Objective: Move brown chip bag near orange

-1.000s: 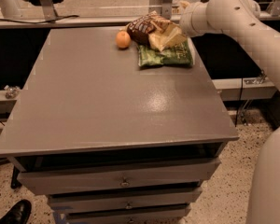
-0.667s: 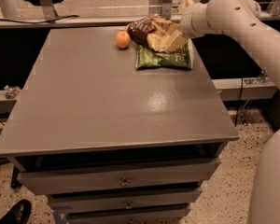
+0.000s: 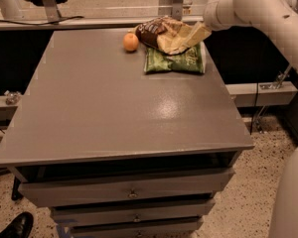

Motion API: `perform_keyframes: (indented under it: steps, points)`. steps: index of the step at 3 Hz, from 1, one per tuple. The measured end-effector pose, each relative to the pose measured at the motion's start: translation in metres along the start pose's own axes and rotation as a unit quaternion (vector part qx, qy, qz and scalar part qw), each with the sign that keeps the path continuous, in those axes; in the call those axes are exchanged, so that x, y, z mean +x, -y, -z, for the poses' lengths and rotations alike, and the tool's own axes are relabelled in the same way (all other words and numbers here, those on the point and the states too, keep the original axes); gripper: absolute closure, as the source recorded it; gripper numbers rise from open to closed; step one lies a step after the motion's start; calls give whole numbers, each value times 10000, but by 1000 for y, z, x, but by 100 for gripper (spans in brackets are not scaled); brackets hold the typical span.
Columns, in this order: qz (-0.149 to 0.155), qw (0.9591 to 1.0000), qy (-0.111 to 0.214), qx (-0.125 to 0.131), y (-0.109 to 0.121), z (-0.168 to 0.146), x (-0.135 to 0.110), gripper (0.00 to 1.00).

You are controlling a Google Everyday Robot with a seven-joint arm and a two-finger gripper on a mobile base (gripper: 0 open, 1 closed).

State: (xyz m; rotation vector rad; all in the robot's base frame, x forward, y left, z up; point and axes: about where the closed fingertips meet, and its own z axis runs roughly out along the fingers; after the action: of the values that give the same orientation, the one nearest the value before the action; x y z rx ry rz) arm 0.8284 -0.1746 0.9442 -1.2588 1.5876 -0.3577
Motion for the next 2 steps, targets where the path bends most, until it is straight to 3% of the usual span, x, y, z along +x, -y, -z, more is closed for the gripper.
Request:
perform_keyframes:
  steps: [1, 2]
  points:
    - [-250, 9996, 54, 99, 27, 32, -3, 0]
    - [-399, 9991, 152, -79, 32, 71, -10, 0]
